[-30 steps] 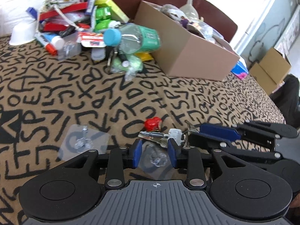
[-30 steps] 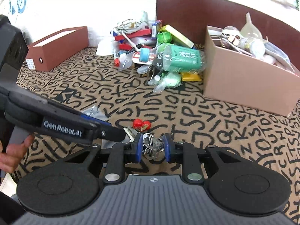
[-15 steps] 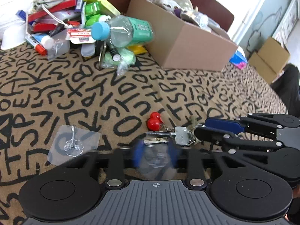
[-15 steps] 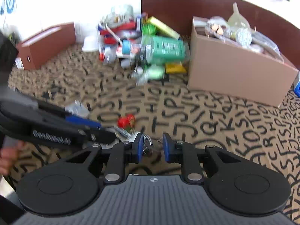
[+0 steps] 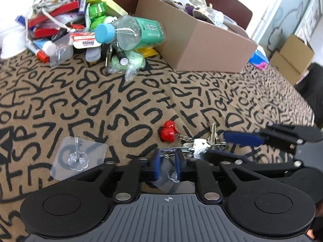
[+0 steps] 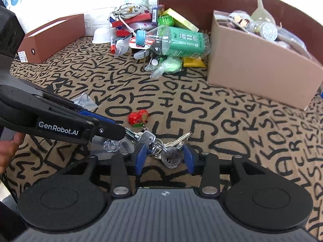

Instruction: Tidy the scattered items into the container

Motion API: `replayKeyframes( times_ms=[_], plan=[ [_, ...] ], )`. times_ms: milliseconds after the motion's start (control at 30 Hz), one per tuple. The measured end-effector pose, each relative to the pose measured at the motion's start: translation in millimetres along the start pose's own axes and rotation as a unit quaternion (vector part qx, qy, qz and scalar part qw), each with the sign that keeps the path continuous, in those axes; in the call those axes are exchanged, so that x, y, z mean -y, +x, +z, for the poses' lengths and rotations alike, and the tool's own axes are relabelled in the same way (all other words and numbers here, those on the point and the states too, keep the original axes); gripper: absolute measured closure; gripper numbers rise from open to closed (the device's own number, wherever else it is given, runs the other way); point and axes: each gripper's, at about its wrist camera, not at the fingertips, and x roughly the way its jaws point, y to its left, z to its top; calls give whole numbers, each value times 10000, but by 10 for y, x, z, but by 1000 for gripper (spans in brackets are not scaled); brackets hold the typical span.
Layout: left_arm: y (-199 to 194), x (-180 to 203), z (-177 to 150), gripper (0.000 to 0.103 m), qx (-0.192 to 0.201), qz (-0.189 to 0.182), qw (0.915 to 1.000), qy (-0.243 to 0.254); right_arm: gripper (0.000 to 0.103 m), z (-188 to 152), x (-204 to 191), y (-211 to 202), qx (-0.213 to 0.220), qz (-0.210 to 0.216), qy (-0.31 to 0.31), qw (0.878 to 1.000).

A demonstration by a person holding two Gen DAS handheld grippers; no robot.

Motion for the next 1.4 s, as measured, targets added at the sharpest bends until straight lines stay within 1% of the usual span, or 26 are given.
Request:
replayKeyframes(
  times_ms=[33, 67, 100, 133, 233, 267, 367, 400, 567, 600, 767, 833, 967, 1033, 1100, 1133, 1233, 1300, 1400],
  plan=[
    [8, 5, -1, 92, 4, 12, 10000, 38, 62, 4, 2, 8, -17, 6, -35, 10000],
    [13, 9, -2, 93, 9, 17, 10000, 63, 74, 6, 3, 21, -51, 45, -37, 10000],
    [15, 12, -6, 93, 14, 17, 10000, 68, 84, 8, 1, 31, -65, 63, -40, 10000],
    [13, 9, -7, 94, 17, 10, 10000, 45, 89, 11, 1, 24, -36, 68, -47, 10000],
    [-27, -13, 8, 95, 28, -32, 10000, -64, 94, 57, 8, -38, 98, 87, 2, 9999],
    [-57, -25, 20, 103, 55, -65, 9999, -96, 95, 79, 10, -70, 165, 75, 2, 9998],
    [-171, -78, 72, 103, 196, -129, 9995, -194, 96, 167, 41, -177, 397, 58, 44, 9992],
    [-206, -92, 90, 103, 241, -119, 9994, -208, 98, 201, 50, -210, 474, 51, 47, 9989],
    [-332, -193, 164, 103, 377, -212, 9980, -455, 99, 355, 52, -357, 830, 4, -19, 9965],
    [-353, -203, 174, 103, 400, -227, 9978, -484, 103, 378, 56, -379, 890, 4, -28, 9960],
    [-450, -217, 268, 103, 547, -253, 9970, -484, 103, 495, 76, -508, 1195, -96, -116, 9927],
    [-487, -196, 309, 103, 630, -208, 9969, -424, 103, 511, 99, -504, 1177, -115, -145, 9929],
    [-504, -184, 318, 103, 664, -184, 9968, -397, 101, 395, 107, -389, 726, 62, -222, 9971],
    [-488, -193, 302, 103, 626, -145, 9971, -415, 95, 280, 59, -329, 495, 145, -322, 9982],
    [-468, -211, 282, 103, 582, -147, 9971, -469, 80, 154, 24, -266, 261, 198, -319, 9990],
    [-460, -217, 274, 103, 566, -150, 9971, -487, 78, 99, 11, -241, 149, 234, -285, 9992],
    [-451, -224, 251, 103, 538, -152, 9973, -486, 76, -56, -24, -206, -103, 310, -163, 9993],
    [-456, -216, 244, 103, 536, -155, 9973, -475, 74, -123, -34, -213, -191, 313, -139, 9992],
    [-453, -200, 237, 103, 539, -169, 9972, -481, 74, -174, -39, -189, -262, 261, -184, 9991]
  ],
)
